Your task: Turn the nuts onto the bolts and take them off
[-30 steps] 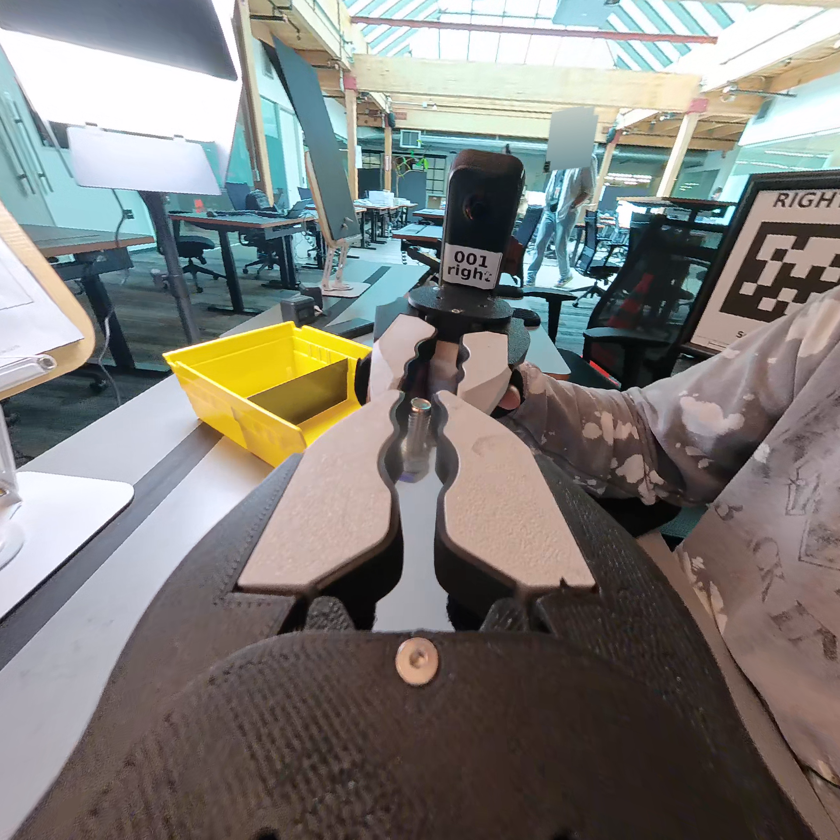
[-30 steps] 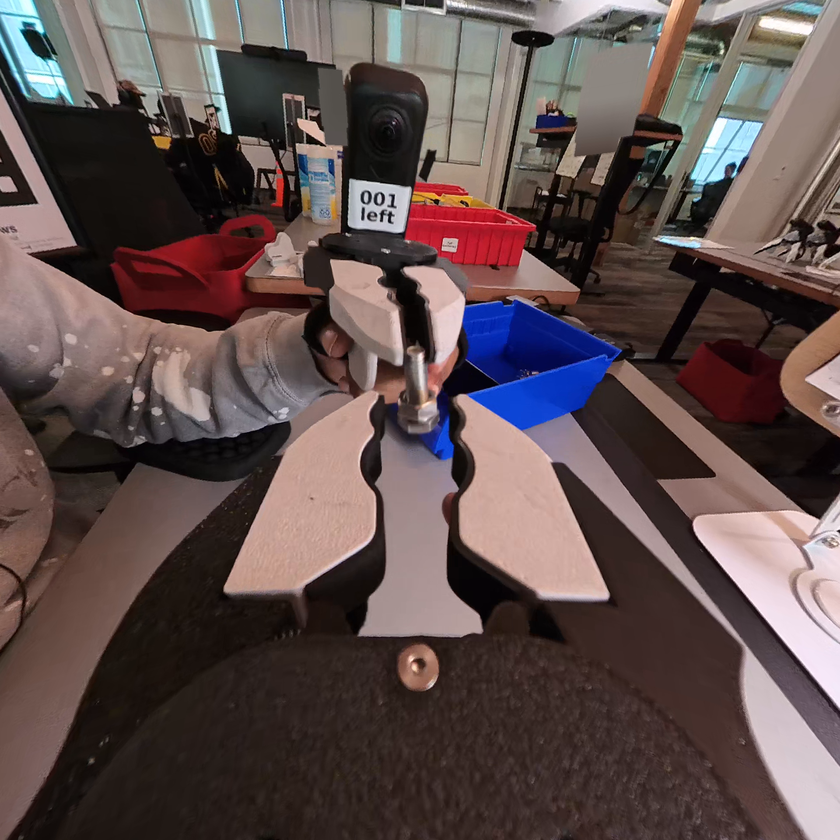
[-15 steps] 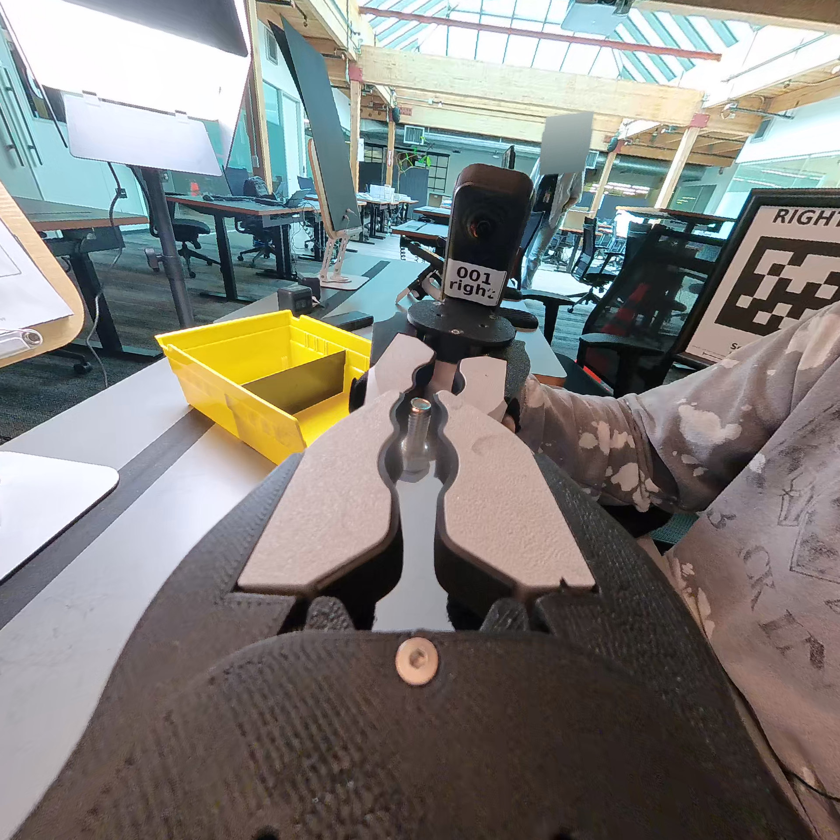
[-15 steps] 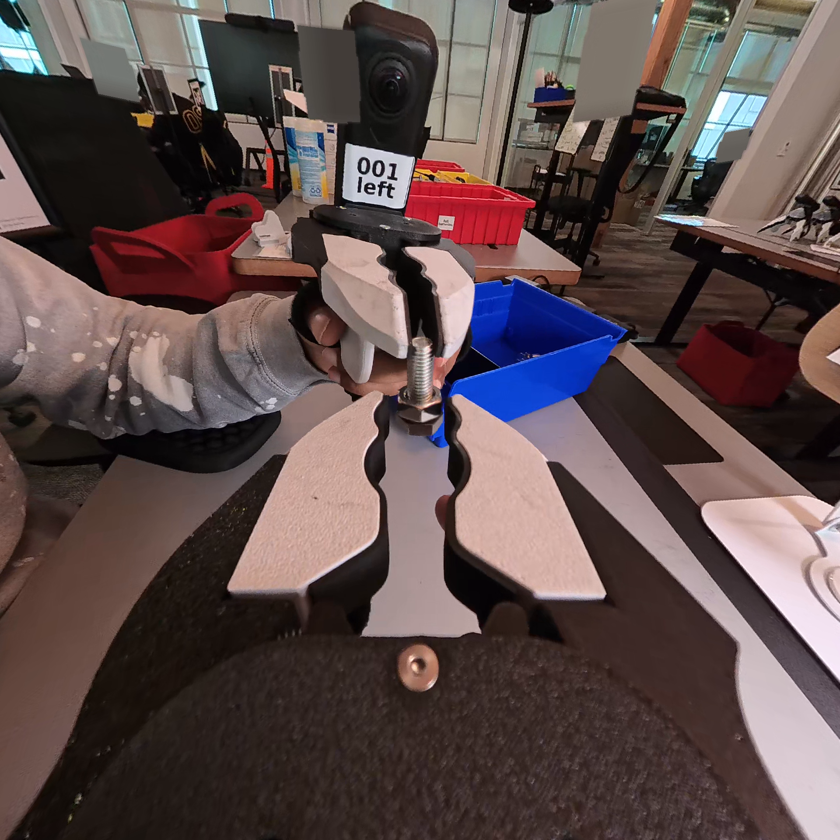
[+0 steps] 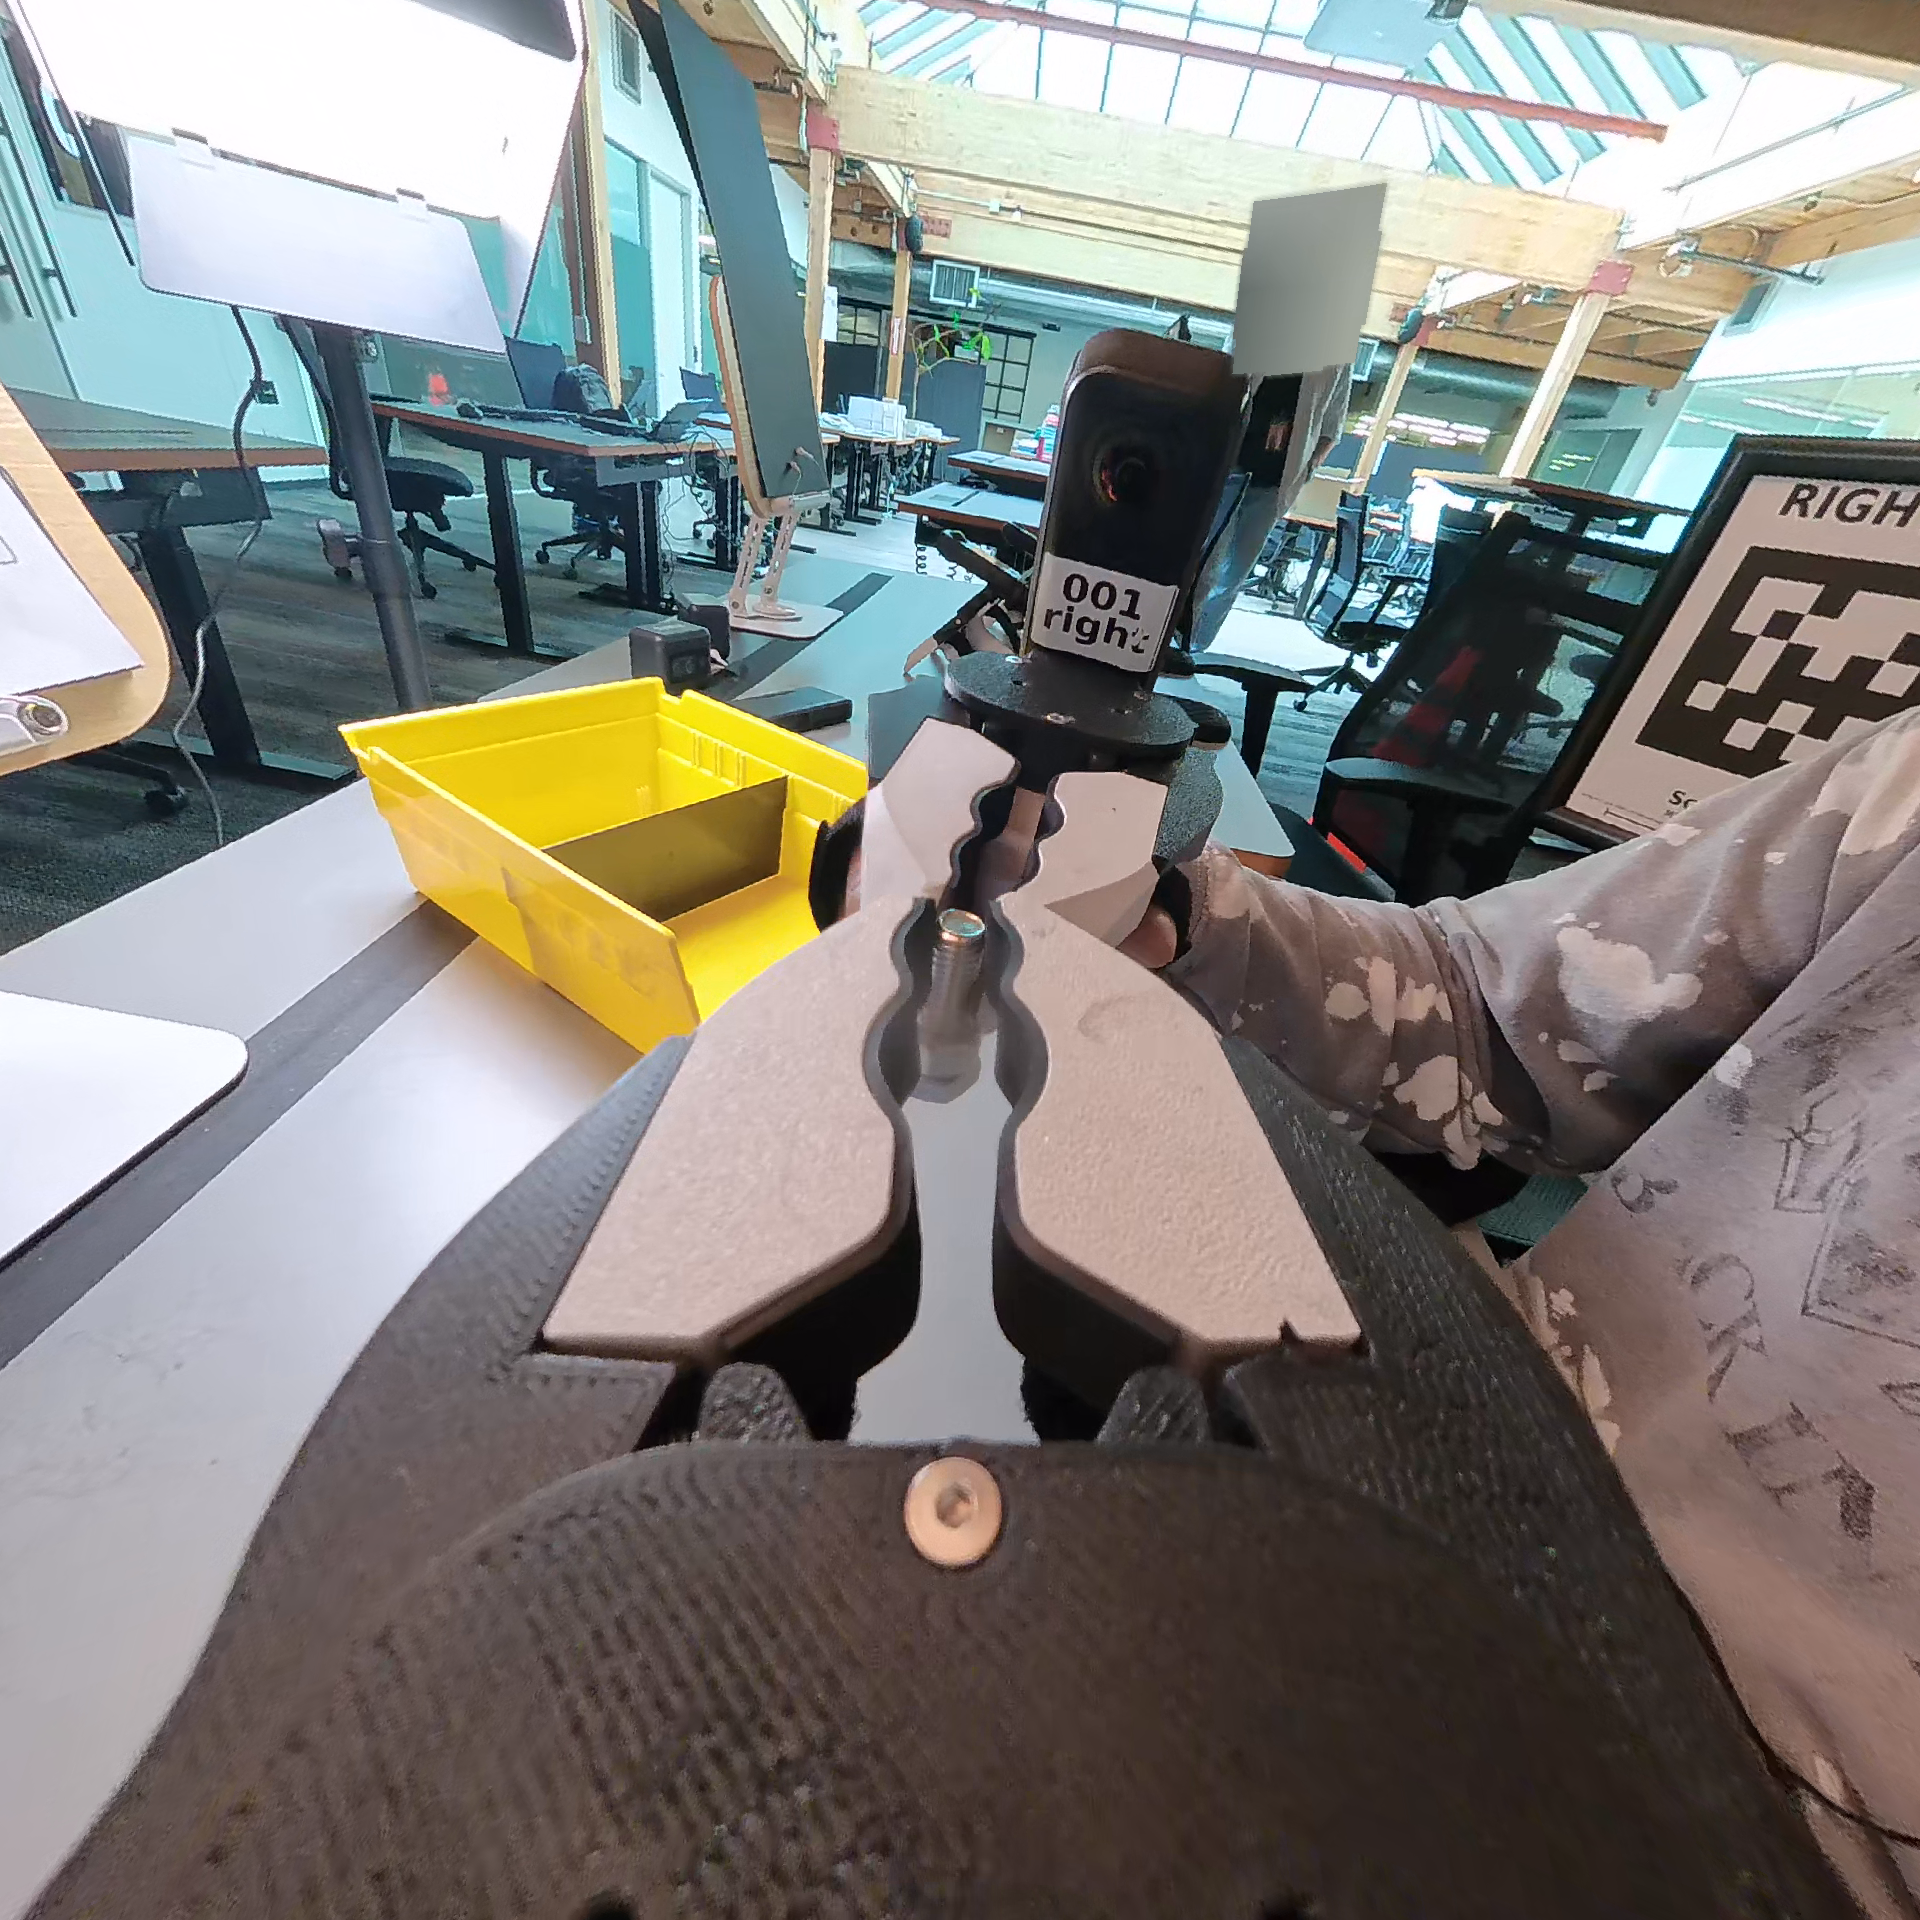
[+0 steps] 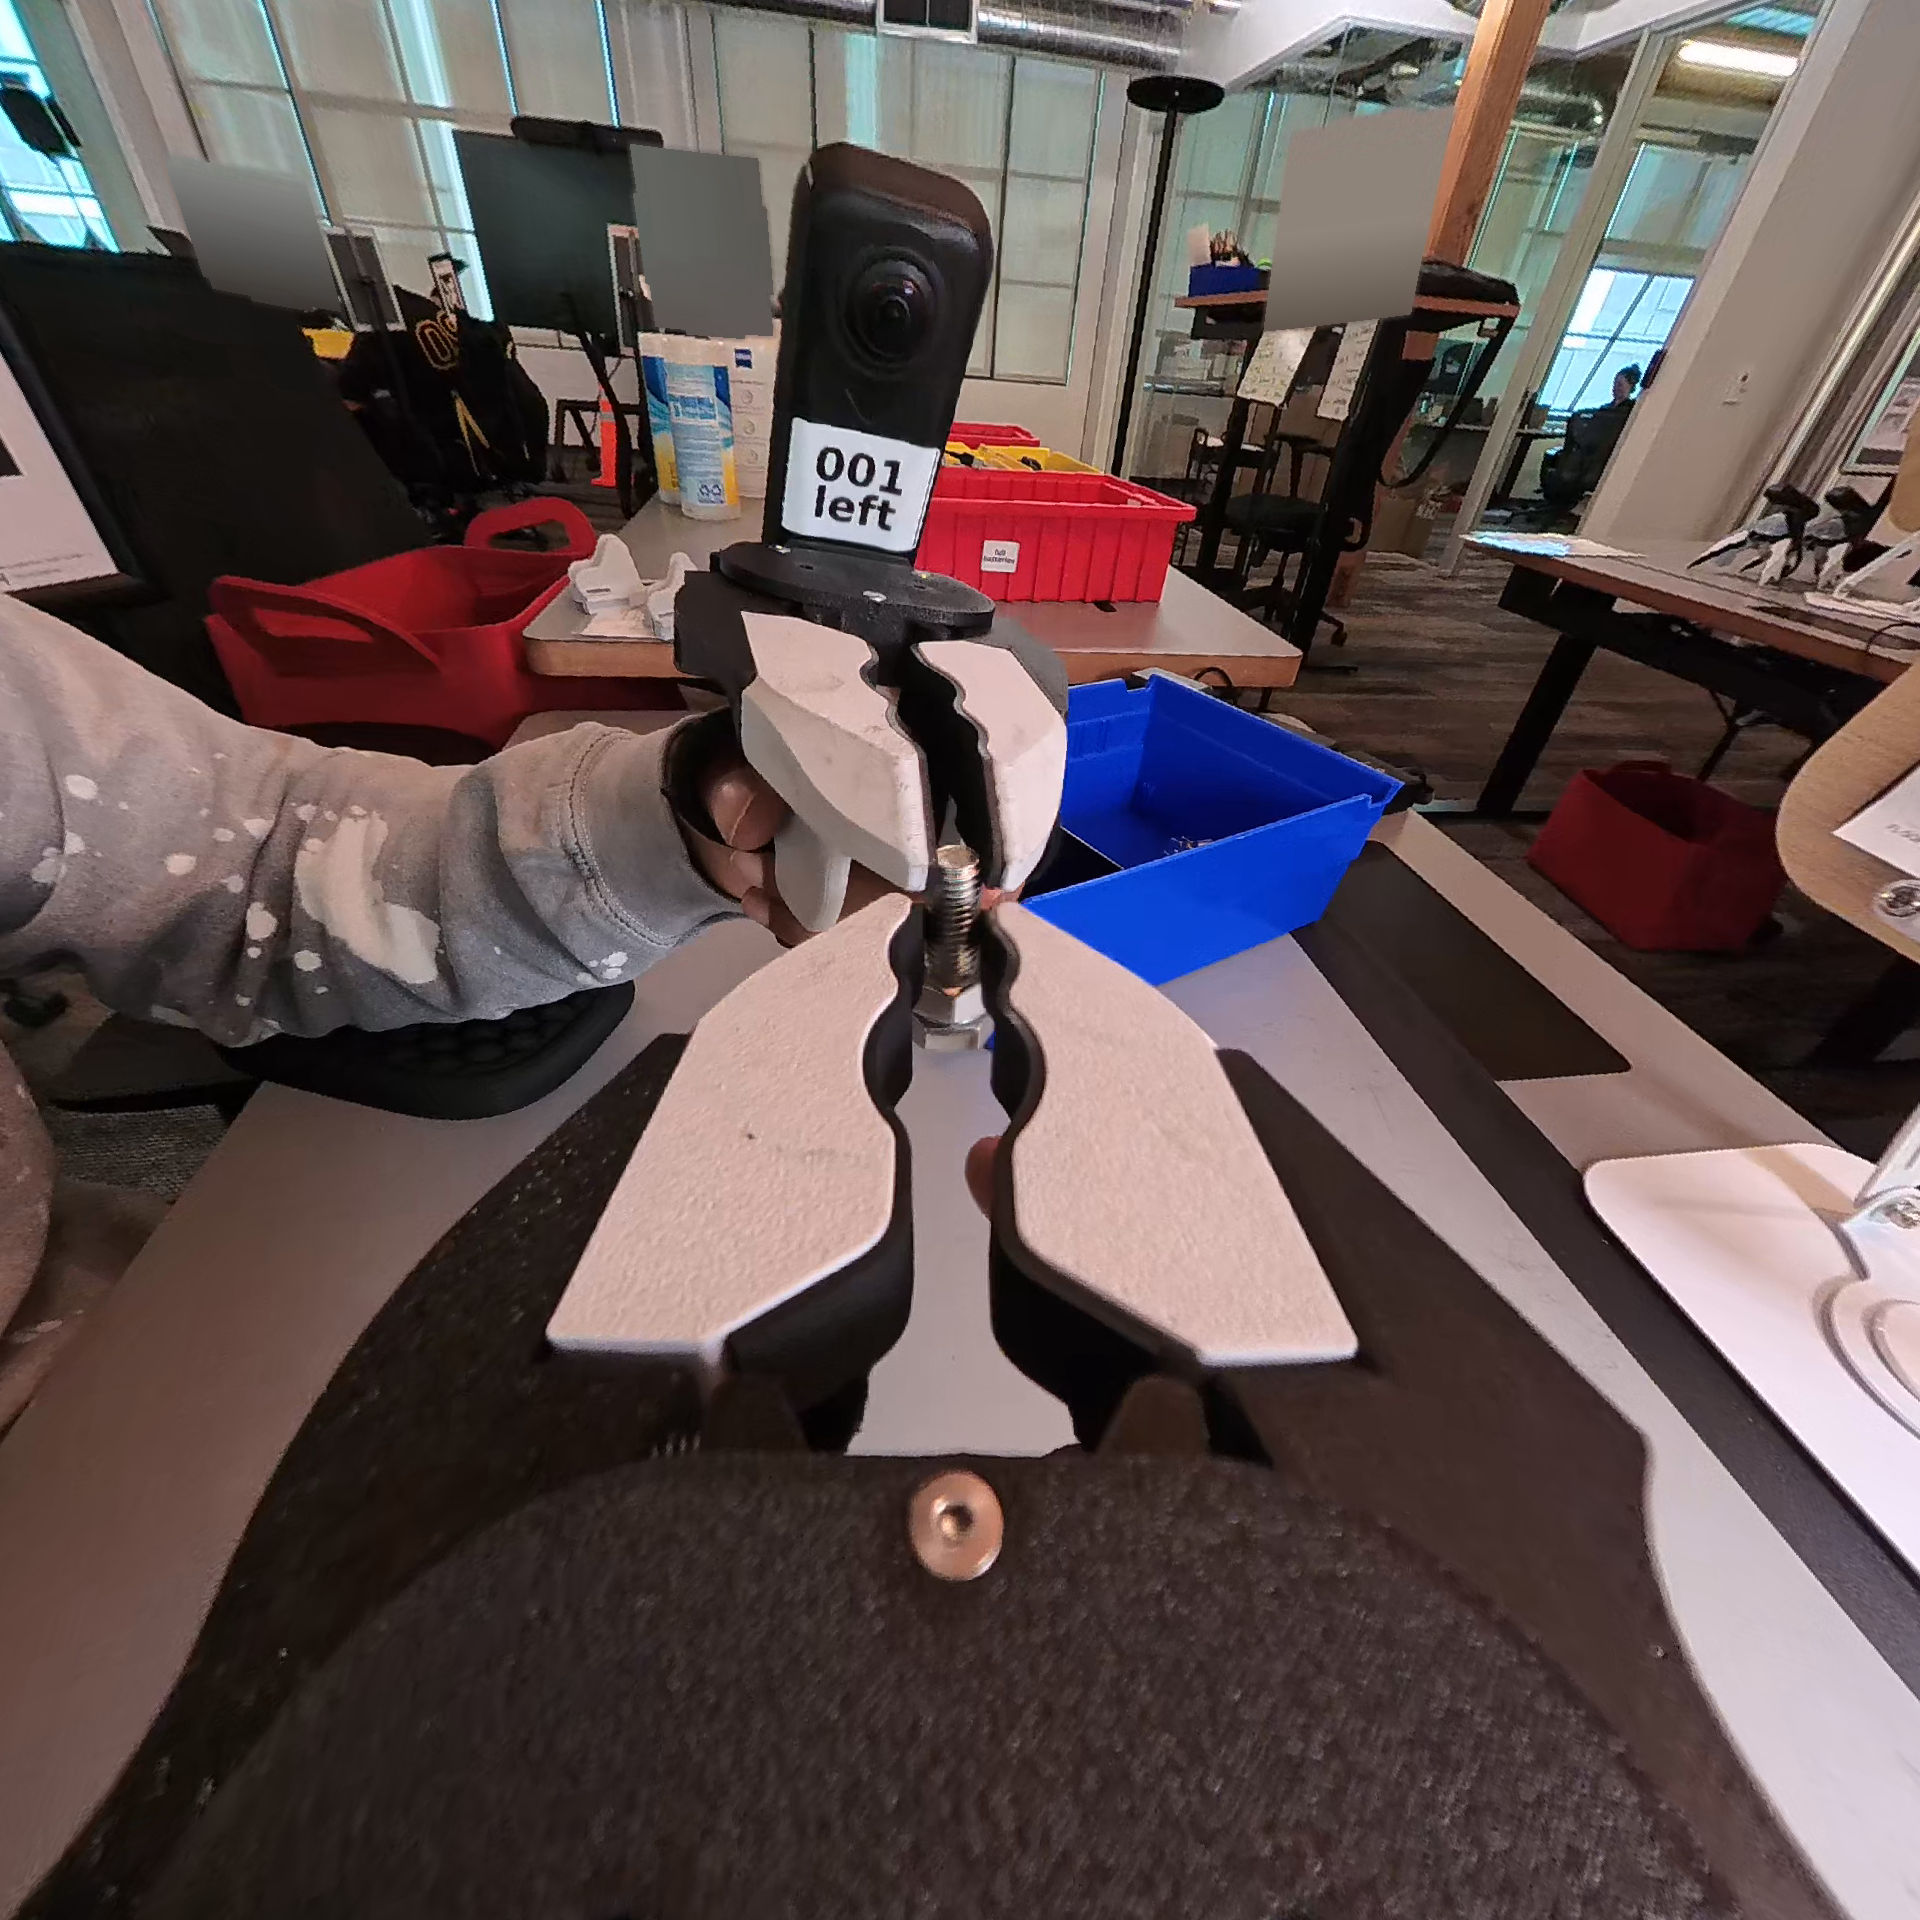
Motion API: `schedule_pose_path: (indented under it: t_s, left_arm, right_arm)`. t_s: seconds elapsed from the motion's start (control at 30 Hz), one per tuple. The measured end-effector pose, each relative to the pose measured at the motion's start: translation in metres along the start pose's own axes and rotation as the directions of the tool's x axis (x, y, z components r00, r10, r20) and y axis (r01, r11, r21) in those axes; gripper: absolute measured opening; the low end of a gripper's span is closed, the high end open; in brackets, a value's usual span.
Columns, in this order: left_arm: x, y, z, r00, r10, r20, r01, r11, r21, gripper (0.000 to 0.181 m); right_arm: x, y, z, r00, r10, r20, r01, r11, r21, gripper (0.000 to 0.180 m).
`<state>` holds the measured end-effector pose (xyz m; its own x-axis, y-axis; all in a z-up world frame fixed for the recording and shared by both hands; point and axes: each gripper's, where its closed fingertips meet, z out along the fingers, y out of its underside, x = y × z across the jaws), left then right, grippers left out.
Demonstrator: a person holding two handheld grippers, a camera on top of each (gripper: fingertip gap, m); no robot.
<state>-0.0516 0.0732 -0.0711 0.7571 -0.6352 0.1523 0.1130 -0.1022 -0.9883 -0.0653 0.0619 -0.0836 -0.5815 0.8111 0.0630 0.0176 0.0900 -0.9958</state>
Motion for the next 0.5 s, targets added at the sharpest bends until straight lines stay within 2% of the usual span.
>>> schedule_pose_path:
  t_s: [0.1, 0.17, 0.27, 0.5]
  left_arm:
    - [-0.001, -0.004, -0.001, 1.0, -0.019, 0.0, 0.019, 0.999, 0.037, 0.012]
    - [-0.001, -0.006, -0.003, 1.0, -0.025, -0.013, 0.026, 0.998, 0.057, 0.023]
    - [0.0, 0.004, -0.005, 0.998, -0.019, -0.064, 0.02, 1.0, 0.012, 0.03]
    - [0.018, 0.023, 0.006, 0.975, -0.061, -0.213, 0.058, 0.998, -0.02, 0.021]
  right_arm:
    - [0.001, -0.002, -0.001, 1.0, 0.012, 0.002, -0.012, 1.0, 0.016, 0.009]
    - [0.001, -0.003, -0.003, 1.0, 0.02, 0.008, -0.02, 1.0, 0.022, 0.009]
    - [0.0, -0.009, -0.006, 0.999, 0.04, 0.027, -0.041, 0.997, 0.064, 0.009]
    - [-0.011, -0.022, -0.011, 0.985, 0.095, 0.141, -0.117, 0.981, 0.156, 0.009]
